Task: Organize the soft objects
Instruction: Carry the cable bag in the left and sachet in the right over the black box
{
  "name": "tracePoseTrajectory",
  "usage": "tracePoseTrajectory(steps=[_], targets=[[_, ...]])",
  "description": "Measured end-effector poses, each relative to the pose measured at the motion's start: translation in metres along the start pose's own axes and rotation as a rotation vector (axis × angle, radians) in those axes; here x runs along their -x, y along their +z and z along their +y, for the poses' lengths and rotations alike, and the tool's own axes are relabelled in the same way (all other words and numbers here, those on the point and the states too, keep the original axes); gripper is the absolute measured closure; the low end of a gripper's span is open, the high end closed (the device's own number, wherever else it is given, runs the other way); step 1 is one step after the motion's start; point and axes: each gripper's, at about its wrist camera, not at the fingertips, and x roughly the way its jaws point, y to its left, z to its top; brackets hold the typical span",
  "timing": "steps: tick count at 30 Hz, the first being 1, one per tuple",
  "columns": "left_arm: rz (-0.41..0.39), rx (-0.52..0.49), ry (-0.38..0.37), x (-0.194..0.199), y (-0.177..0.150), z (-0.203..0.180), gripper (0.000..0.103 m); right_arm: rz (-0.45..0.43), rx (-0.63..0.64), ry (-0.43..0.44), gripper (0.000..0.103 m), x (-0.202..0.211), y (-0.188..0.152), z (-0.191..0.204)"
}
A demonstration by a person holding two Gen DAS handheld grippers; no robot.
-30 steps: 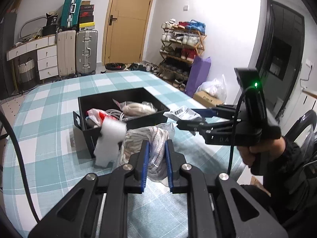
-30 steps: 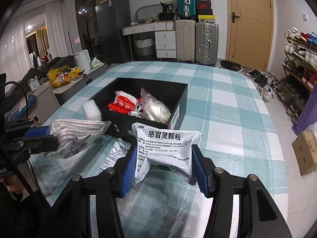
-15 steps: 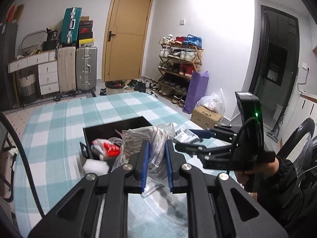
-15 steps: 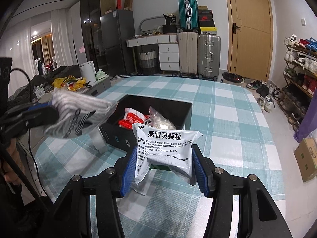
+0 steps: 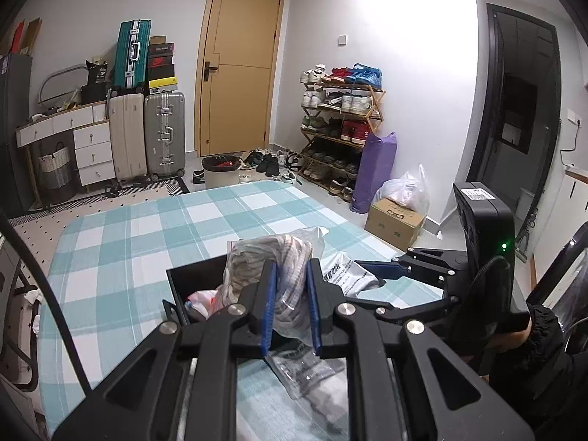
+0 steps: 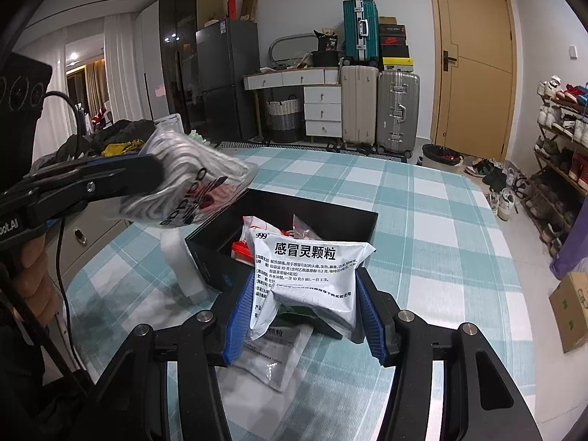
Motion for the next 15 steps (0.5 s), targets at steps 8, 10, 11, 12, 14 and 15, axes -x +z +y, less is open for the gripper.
tracePoseTrajectory(steps=[8, 10, 11, 12, 14, 15], targets=[[0.033, -0.023, 0.029, -0.029, 0.009, 0.013, 0.09, 0.023, 0.029, 0.004, 0.05, -0.018, 0.015, -0.001], [0.045, -0.027, 0.041, -0.035, 0.009, 0.015, 0.09, 0.034, 0.041, 0.007, 0.05, -0.025, 0.018, 0.0], [0.051, -0.027, 0.046, -0.039, 0.009, 0.017, 0.09, 0.037, 0.046, 0.008, 0.05, -0.026, 0.019, 0.0], [0.057, -0.028, 0.052, -0.043, 0.008, 0.018, 0.09, 0.041, 0.053, 0.01, 0.05, -0.029, 0.02, 0.002], [0.072, -0.022, 0.069, -0.05, 0.006, 0.021, 0.09, 0.055, 0.068, 0.014, 0.05, -0.037, 0.022, 0.003], [0.078, -0.016, 0.073, -0.053, 0.006, 0.023, 0.089, 0.061, 0.074, 0.015, 0.05, -0.04, 0.023, 0.004]])
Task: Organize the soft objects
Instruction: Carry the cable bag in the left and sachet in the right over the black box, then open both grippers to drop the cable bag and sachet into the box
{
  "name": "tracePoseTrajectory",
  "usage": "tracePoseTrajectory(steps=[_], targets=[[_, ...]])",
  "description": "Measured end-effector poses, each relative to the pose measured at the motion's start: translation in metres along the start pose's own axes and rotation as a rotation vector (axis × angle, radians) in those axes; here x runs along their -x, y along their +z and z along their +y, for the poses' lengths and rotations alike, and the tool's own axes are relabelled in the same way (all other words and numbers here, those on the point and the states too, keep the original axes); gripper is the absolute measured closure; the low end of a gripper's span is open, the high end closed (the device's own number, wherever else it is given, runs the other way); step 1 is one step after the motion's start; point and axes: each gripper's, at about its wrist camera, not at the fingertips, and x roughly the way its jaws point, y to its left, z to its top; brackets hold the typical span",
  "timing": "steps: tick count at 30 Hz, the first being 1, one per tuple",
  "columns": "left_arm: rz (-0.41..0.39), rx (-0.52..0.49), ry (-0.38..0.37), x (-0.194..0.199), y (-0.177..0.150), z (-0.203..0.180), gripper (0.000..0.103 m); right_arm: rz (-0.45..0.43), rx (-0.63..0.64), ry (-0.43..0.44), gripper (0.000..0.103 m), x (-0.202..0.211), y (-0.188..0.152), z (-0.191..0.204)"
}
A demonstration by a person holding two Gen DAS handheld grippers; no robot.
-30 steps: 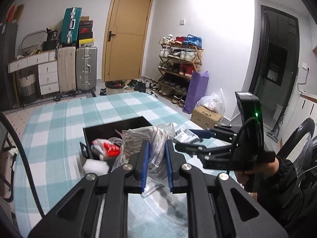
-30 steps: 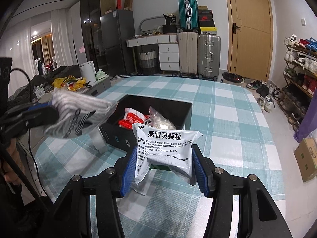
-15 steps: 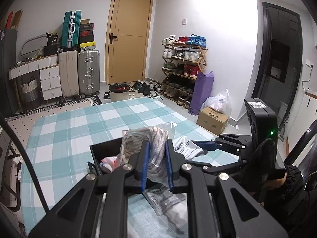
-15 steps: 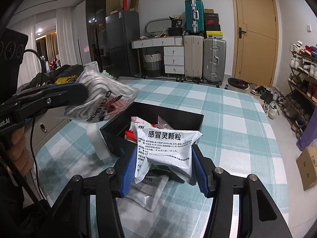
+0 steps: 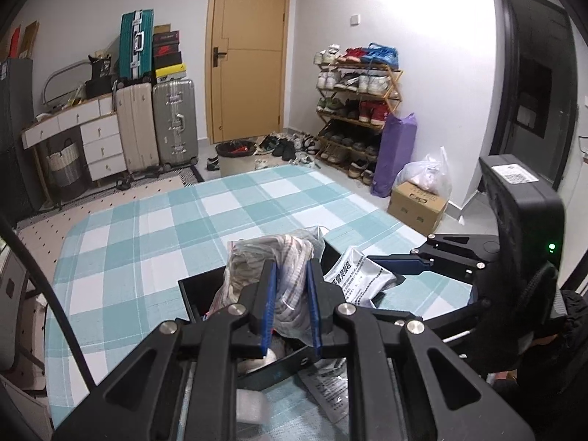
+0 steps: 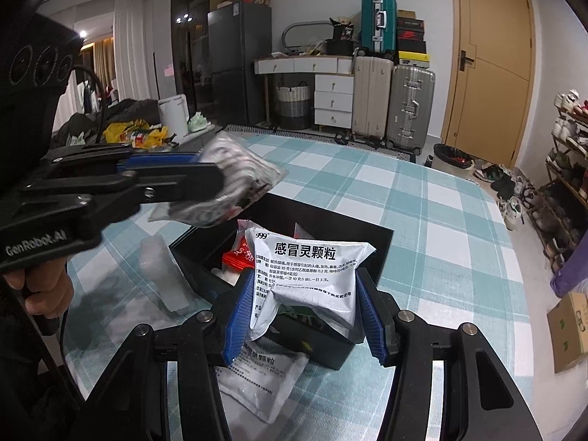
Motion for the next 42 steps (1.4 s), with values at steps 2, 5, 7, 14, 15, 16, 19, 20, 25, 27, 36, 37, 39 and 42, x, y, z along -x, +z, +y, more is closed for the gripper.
tracePoseTrajectory(steps=[2, 5, 7, 14, 15, 16, 19, 20, 25, 27, 36, 37, 39, 42], targets=[[0.013, 0.007, 0.016, -0.007, -0.001, 0.003, 0.089, 0.014, 0.014, 0.002, 0.05, -0.007, 0.002, 0.001], [0.032, 0.016, 0.03, -0.016, -0.003, 0.007, 0.089, 0.034, 0.037, 0.008, 0.05, -0.016, 0.006, 0.003], [0.043, 0.018, 0.035, -0.021, -0.004, 0.008, 0.089, 0.047, 0.054, 0.007, 0.05, -0.022, 0.007, 0.004], [0.065, -0.011, 0.052, -0.034, -0.005, 0.003, 0.089, 0.09, 0.111, 0.008, 0.05, -0.041, 0.012, 0.007], [0.069, -0.013, 0.05, -0.035, -0.005, 0.003, 0.089, 0.096, 0.119, 0.006, 0.05, -0.043, 0.012, 0.007], [0.073, -0.014, 0.047, -0.037, -0.006, 0.002, 0.089, 0.098, 0.122, 0.007, 0.05, -0.045, 0.013, 0.007], [0.081, -0.012, 0.045, -0.04, -0.006, 0.002, 0.089, 0.103, 0.131, 0.009, 0.05, -0.048, 0.015, 0.005], [0.086, -0.011, 0.041, -0.041, -0.007, 0.002, 0.088, 0.103, 0.132, 0.007, 0.05, -0.048, 0.015, 0.003], [0.101, -0.001, 0.036, -0.044, -0.008, 0.004, 0.085, 0.106, 0.141, 0.003, 0.042, -0.047, 0.014, -0.001], [0.099, 0.011, 0.039, -0.043, -0.008, 0.005, 0.079, 0.095, 0.14, 0.001, 0.038, -0.044, 0.012, -0.003], [0.079, 0.055, 0.066, -0.024, -0.014, 0.013, 0.051, 0.032, 0.095, -0.059, 0.009, -0.018, 0.004, -0.016], [0.075, 0.06, 0.072, -0.02, -0.016, 0.014, 0.05, 0.028, 0.085, -0.065, 0.005, -0.016, 0.003, -0.017], [0.073, 0.066, 0.081, -0.016, -0.021, 0.015, 0.047, 0.009, 0.048, -0.076, 0.001, -0.009, 0.0, -0.021], [0.049, 0.086, 0.114, -0.006, -0.03, 0.019, 0.017, 0.006, -0.011, -0.062, 0.001, -0.002, -0.008, -0.024]])
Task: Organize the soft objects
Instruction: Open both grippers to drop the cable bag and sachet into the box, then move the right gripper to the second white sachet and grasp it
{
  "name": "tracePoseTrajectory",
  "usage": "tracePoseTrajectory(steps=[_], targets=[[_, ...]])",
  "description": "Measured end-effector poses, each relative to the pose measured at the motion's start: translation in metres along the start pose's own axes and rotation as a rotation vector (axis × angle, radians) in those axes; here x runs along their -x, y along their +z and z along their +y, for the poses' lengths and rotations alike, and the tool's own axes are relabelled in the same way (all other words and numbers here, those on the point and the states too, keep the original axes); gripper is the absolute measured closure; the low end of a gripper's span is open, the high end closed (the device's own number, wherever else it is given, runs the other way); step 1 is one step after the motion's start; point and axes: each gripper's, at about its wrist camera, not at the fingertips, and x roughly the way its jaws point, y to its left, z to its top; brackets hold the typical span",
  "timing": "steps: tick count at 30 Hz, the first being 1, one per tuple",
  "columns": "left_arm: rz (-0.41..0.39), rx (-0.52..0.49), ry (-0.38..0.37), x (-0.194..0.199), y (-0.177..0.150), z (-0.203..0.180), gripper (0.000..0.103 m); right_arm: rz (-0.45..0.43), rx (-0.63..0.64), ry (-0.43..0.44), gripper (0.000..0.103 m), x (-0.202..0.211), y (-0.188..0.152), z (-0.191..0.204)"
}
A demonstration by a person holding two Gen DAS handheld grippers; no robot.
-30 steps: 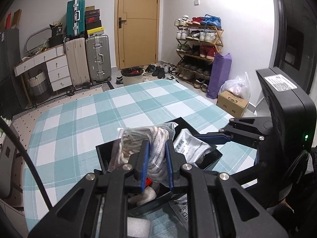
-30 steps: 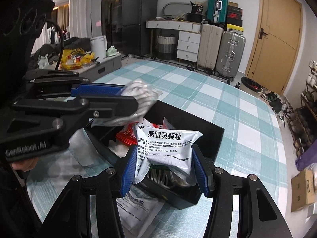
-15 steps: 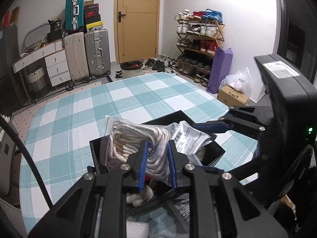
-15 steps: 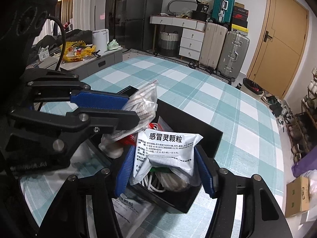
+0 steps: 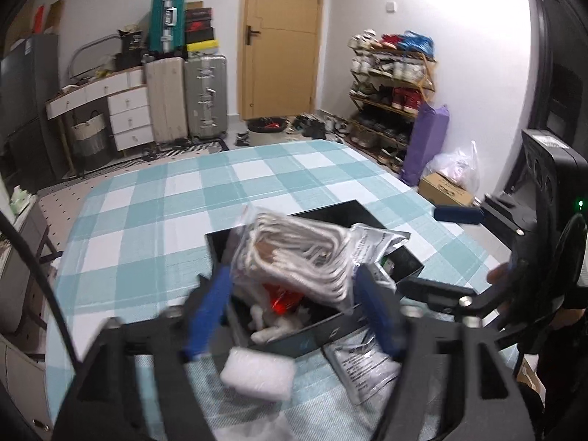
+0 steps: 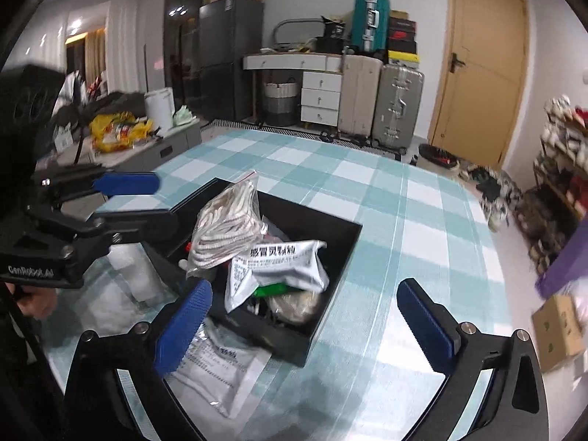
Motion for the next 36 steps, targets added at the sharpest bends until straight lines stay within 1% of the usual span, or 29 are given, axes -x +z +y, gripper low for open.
tracePoseTrajectory(steps=[1, 3, 5, 7, 8, 13, 17, 25, 29, 36], targets=[[-0.021, 0.013, 0.016, 0.005, -0.004, 0.002, 0.013, 0.001, -0.017, 0.004, 0.001, 0.002, -0.002, -0.001], [-0.03, 0.029, 0.027, 0.009, -0.01, 0.007, 0.005, -0.001, -0.055, 0.008, 0.001, 0.005, -0.008, -0.003], [-0.038, 0.045, 0.046, 0.014, -0.017, 0.01, 0.0, 0.002, -0.087, 0.016, 0.001, 0.008, -0.014, -0.003], [-0.053, 0.055, 0.088, 0.018, -0.025, 0.013, 0.0, 0.011, -0.111, 0.023, 0.001, 0.011, -0.02, -0.002], [-0.055, 0.055, 0.096, 0.02, -0.029, 0.014, 0.0, 0.011, -0.116, 0.022, 0.001, 0.011, -0.021, -0.001], [-0.056, 0.073, 0.112, 0.026, -0.042, 0.019, 0.0, 0.023, -0.128, 0.022, 0.001, 0.016, -0.03, 0.007], [-0.04, 0.093, 0.119, 0.026, -0.053, 0.023, 0.0, 0.026, -0.146, 0.029, 0.001, 0.015, -0.035, 0.011], [-0.018, 0.082, 0.142, 0.02, -0.066, 0.021, 0.0, 0.042, -0.141, 0.04, 0.001, 0.013, -0.038, 0.018], [-0.007, 0.08, 0.161, 0.015, -0.071, 0.022, 0.0, 0.075, -0.151, 0.046, 0.001, 0.004, -0.042, 0.019], [0.013, 0.056, 0.178, 0.006, -0.077, 0.021, 0.0, 0.179, -0.176, 0.047, 0.001, -0.023, -0.052, 0.023]])
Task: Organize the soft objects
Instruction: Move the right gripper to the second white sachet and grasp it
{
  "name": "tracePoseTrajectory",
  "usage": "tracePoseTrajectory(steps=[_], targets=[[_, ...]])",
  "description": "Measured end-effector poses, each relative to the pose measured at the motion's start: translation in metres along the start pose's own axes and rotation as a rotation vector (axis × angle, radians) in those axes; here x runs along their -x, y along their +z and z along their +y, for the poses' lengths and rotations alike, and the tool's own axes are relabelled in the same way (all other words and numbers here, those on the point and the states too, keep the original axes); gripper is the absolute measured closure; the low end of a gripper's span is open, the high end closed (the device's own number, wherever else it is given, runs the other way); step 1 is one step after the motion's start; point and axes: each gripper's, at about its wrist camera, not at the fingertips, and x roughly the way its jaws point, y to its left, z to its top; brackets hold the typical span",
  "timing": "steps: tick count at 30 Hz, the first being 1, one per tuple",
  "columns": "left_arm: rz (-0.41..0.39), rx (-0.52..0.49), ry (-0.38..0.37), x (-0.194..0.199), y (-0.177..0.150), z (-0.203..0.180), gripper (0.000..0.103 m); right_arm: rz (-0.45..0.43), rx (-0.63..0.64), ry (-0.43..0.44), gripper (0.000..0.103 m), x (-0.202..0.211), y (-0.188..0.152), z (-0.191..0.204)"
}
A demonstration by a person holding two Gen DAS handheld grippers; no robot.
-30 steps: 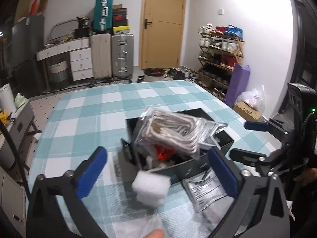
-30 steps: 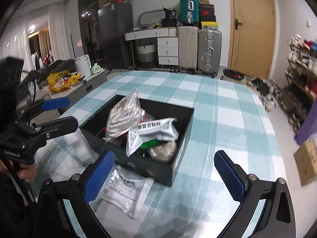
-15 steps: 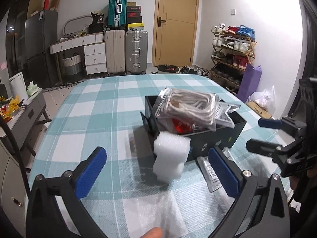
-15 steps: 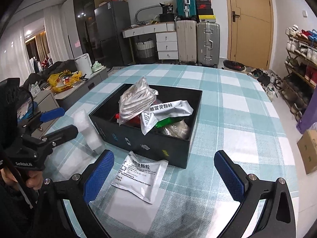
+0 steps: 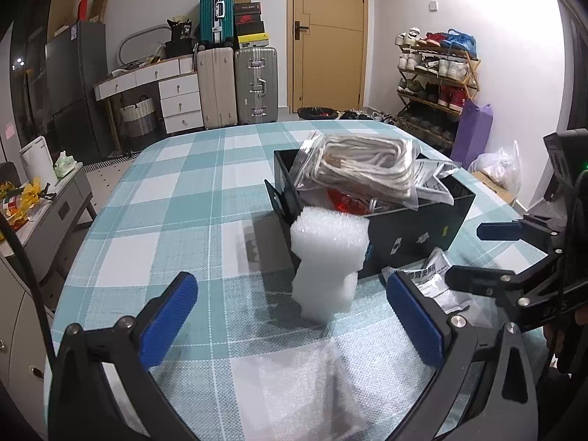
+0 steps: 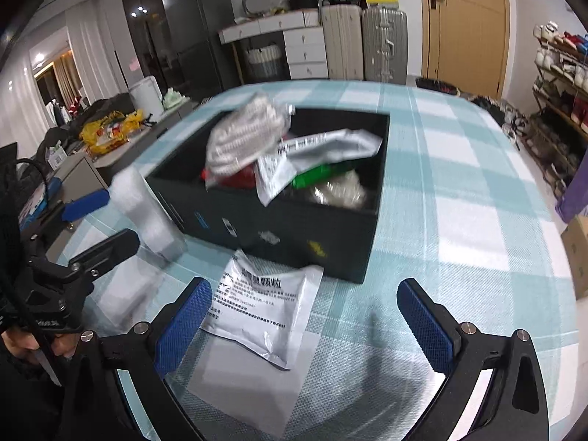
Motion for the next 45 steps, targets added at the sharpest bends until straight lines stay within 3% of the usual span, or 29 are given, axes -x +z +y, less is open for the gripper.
tracePoseTrajectory(steps=[11, 23, 28, 45], targets=[[0.02, 0.015, 0.001, -0.005, -0.002, 0.004, 0.0, 0.051, 0.025, 0.011, 0.001, -0.022, -0.004, 0.016], [0.041, 0.045, 0.008, -0.008, -0.004, 0.015, 0.0, 0.11, 0.044, -0.056, 0.001, -0.042, -0.005, 0.033], [0.043, 0.034, 0.007, -0.008, -0.004, 0.016, 0.0, 0.117, 0.065, -0.098, 0.001, -0.047, -0.005, 0.038], [0.057, 0.014, -0.01, -0.01, -0.004, 0.009, 0.0, 0.116, 0.051, -0.114, 0.002, -0.044, -0.007, 0.029]])
